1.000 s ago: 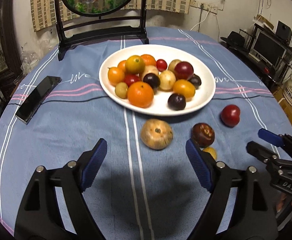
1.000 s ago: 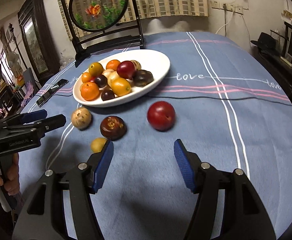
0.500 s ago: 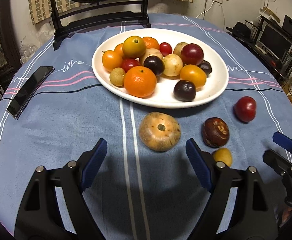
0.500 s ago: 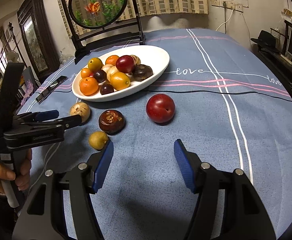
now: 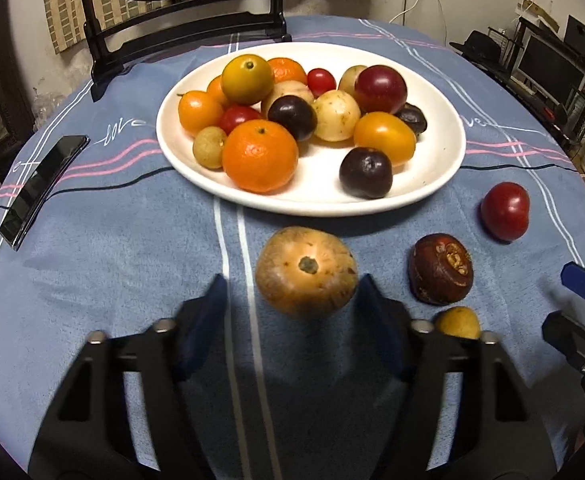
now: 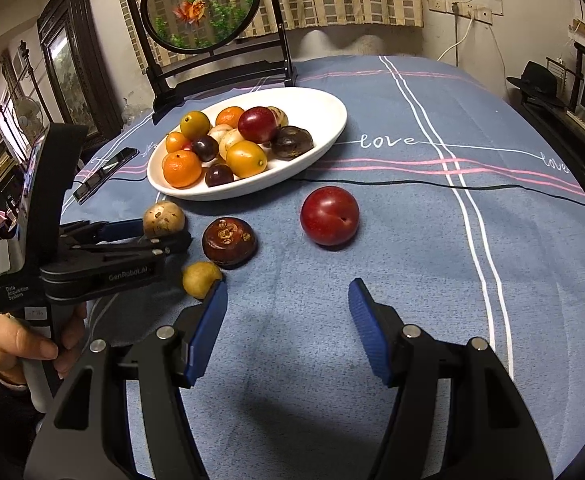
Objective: Organize fruits
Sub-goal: 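Grasp a pale brown fruit with the left tool while the right tool grasps a small yellow fruit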
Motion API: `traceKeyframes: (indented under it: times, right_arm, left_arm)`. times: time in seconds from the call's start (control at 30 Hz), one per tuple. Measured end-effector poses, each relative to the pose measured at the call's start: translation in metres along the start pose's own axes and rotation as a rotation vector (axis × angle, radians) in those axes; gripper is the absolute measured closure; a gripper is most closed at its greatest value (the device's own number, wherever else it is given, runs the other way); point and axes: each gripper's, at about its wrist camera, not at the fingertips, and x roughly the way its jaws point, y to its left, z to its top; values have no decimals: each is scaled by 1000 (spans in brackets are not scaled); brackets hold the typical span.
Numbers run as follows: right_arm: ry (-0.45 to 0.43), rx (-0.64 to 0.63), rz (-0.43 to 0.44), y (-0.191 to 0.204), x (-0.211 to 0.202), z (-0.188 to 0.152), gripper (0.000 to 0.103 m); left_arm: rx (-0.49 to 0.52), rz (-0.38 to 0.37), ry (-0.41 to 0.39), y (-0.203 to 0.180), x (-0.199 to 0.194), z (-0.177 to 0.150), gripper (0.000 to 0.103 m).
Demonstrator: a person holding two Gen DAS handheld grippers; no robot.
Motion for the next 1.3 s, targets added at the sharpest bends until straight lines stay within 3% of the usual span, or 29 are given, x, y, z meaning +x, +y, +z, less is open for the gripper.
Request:
traceKeyframes:
  times: [0.1,0.47,0.93,1.3]
  right_arm:
    - [5,-9,-3,3,0,0,39]
    - [41,-64,-8,25,6,0,39]
    - [129,-174,-8,72,50,8,39]
    - [153,-182,-23,76,63,13,63]
  left_arm:
    - [-3,-28,-4,-1,-3,0,57]
    - [-11,-42,-41,11,-26,-13,57]
    - [-55,-69,-52,43,-37,-22,57]
    - [-58,-84,-37,44,-31,-23,57]
